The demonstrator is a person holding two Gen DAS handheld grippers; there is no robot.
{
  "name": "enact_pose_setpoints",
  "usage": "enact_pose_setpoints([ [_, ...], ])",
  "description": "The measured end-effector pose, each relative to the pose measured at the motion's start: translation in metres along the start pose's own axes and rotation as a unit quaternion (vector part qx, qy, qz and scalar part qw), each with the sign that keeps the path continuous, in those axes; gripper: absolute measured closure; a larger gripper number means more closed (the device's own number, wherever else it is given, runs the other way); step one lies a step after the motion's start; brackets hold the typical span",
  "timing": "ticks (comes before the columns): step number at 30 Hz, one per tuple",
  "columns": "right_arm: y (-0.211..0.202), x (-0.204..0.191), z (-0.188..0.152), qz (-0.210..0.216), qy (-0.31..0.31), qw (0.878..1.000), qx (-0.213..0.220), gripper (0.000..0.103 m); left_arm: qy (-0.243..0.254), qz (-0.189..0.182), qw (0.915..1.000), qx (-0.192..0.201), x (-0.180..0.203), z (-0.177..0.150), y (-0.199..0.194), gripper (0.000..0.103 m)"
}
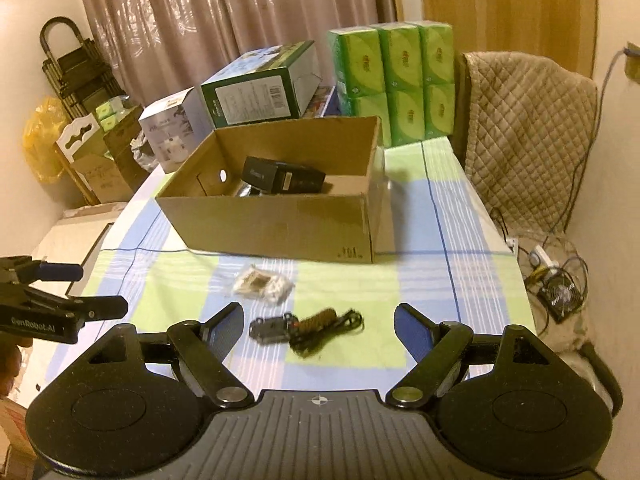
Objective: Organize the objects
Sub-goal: 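Move both tools back toward the cotton swab pack and toy car keychain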
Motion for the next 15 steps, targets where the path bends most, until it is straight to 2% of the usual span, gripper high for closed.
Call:
enact_pose_setpoints([
  [7,-0.005,0.005,-0.023,0.001,0.017,1.0,-0.013,0.023,0.007,-0.001,0.9999,-0.015,0.008,-0.023,0.002,0.001],
  [15,-0.005,0.005,-0.03,0.006,0.026,1.0,-0.016,0.023,0.002,-0.005,0.9997,-0.024,0.012,-0.037,0.004,0.001],
])
Point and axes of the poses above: each gripper's, at about its wrist camera, not at the fingertips, and y roughly the way its jaws point, x to its right, z to its top, the point moved 8 cm from there along y, roughly the way its jaws point, and after that the axes turned 1 degree about y, right-handed, at the moved point
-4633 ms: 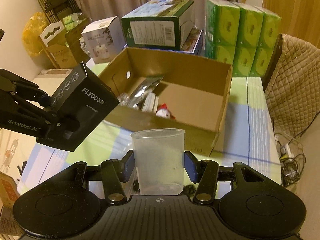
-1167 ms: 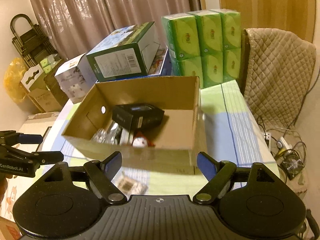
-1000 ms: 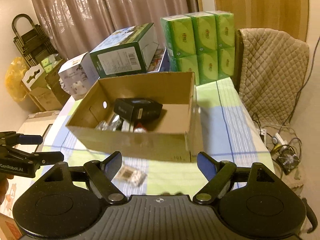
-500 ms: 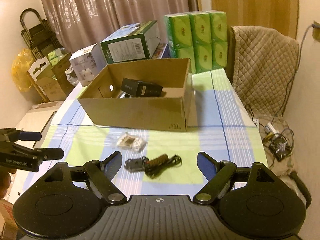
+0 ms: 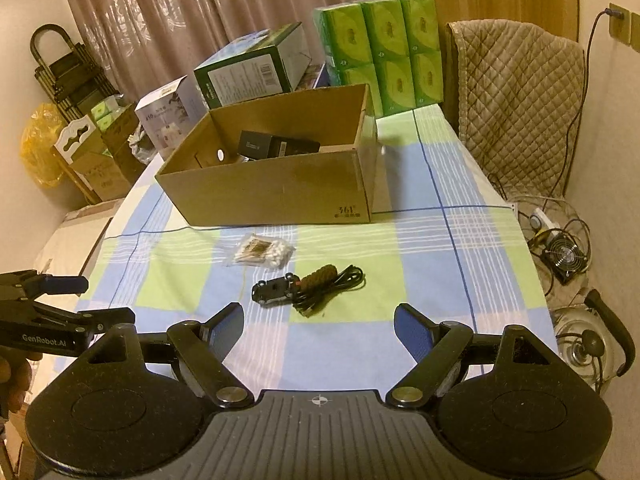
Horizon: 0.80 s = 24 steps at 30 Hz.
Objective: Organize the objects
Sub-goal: 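Move both tools back toward the cotton swab pack and toy car keychain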
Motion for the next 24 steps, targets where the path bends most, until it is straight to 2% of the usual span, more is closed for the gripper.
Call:
enact_pose_setpoints([
  [18,0.031,0.005,-0.012,0.002,0.019,0.999,-0.027,0.023,0.01,-0.024,0.9996,-0.009,0.005,-0.006,0.023,0.001],
  [24,0.055,0.012,-0.017,0.0,0.027,0.999,-0.045,0.024,0.035,-0.034,0.9985,-0.025,0.012,-0.006,0.047,0.009],
])
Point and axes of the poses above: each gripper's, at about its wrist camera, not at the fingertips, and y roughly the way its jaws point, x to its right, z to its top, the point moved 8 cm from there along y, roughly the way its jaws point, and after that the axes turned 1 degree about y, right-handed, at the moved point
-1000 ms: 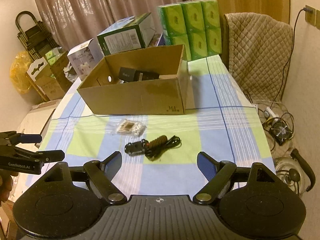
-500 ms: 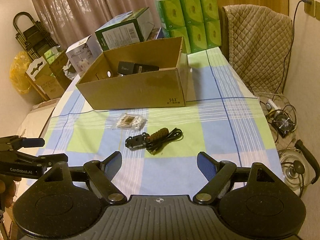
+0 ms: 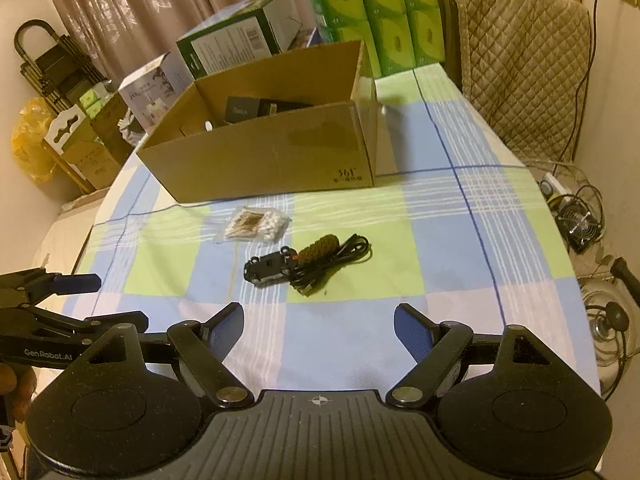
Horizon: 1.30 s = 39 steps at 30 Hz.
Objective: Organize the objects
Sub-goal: 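Move both tools back toward the cotton swab pack and toy car keychain, then grasp the toy car keychain with the left gripper while the right gripper grasps the black cable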
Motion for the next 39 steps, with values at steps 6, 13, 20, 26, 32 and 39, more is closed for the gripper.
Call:
enact_pose_setpoints([
  [6,0.026,0.012,0.0,-0.004,0.012,1.0,-0.02,0.024,0.031,-0.02,0.9992,-0.017,0.007,0.007,0.032,0.018],
  [13,0.056,0.02,0.004,-0.003,0.015,0.999,-0.039,0.043,0.073,-0.035,0.996,-0.038,0.014,0.018,0.076,0.039],
  [20,0.08,0.023,0.011,-0.001,0.02,0.998,-0.054,0.052,0.128,-0.059,0.9891,-0.044,0.021,0.028,0.117,0.051],
  [26,0.093,0.027,0.014,-0.005,0.024,0.998,-0.059,0.052,0.173,-0.086,0.9801,-0.047,0.028,0.036,0.139,0.061],
  [32,0.103,0.034,0.014,-0.011,0.03,0.997,-0.066,0.052,0.217,-0.11,0.9686,-0.055,0.038,0.037,0.151,0.066],
  [39,0.11,0.04,0.014,-0.015,0.035,0.997,-0.07,0.052,0.241,-0.127,0.9605,-0.057,0.049,0.048,0.158,0.067],
])
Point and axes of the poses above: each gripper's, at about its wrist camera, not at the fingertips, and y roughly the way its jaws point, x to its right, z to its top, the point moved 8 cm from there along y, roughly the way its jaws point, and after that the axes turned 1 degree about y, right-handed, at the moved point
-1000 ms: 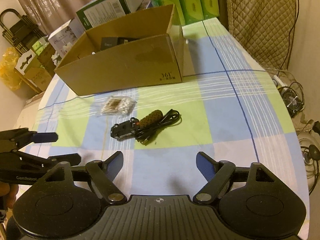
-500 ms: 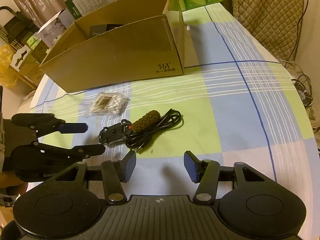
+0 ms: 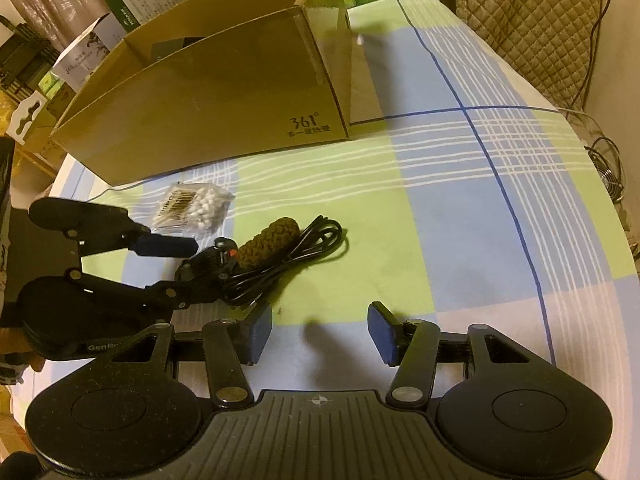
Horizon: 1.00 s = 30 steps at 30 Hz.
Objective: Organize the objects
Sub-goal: 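Grasp the toy car keychain with the left gripper while the right gripper grasps the black cable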
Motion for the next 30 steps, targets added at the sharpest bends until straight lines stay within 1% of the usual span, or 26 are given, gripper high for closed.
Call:
enact_pose_setpoints([
  [1,0.001,0.0,0.0,0.0,0.0,1.0,0.0,0.052,0.003,-0.002,1.0,-0.001,0.0,0.002,0.001,0.067],
  [4,0.003,-0.001,0.001,0.001,0.001,1.0,0.0,0.052,0.008,-0.005,0.9999,-0.014,0.001,0.004,0.006,0.076],
  [6,0.004,-0.003,0.002,0.004,0.0,1.0,0.0,0.052,0.004,-0.005,0.9998,-0.017,0.0,0.004,0.007,0.076],
  [9,0.007,-0.007,0.005,0.011,0.004,1.0,0.002,0.052,-0.018,-0.002,0.9996,-0.022,-0.003,-0.003,0.004,0.076],
  [12,0.01,-0.011,0.01,0.02,0.01,1.0,0.006,0.053,-0.053,0.014,0.9981,-0.028,-0.012,-0.018,-0.005,0.076],
  [13,0.012,-0.012,0.012,0.024,0.013,1.0,0.006,0.055,-0.064,0.017,0.9973,-0.03,-0.015,-0.023,-0.008,0.076],
  [15,0.017,-0.014,0.016,0.03,0.018,0.999,0.003,0.072,-0.089,0.02,0.9953,-0.032,-0.022,-0.036,-0.014,0.076],
  [17,0.024,-0.013,0.02,0.01,0.014,1.0,0.004,0.074,-0.107,0.021,0.9937,-0.028,-0.027,-0.045,-0.019,0.076],
  [19,0.028,-0.012,0.025,-0.001,0.014,1.0,0.008,0.075,-0.12,0.019,0.9923,-0.026,-0.029,-0.051,-0.023,0.076],
  [24,0.041,-0.019,0.035,0.007,0.021,1.0,0.003,0.075,-0.134,0.017,0.9906,-0.019,-0.029,-0.056,-0.029,0.076],
  [27,0.05,-0.026,0.034,-0.002,0.006,1.0,-0.01,0.074,-0.138,0.019,0.9902,-0.015,-0.029,-0.055,-0.031,0.076],
  [30,0.052,-0.036,0.031,-0.011,-0.038,0.999,-0.012,0.076,-0.139,0.022,0.9899,-0.013,-0.028,-0.054,-0.031,0.076],
])
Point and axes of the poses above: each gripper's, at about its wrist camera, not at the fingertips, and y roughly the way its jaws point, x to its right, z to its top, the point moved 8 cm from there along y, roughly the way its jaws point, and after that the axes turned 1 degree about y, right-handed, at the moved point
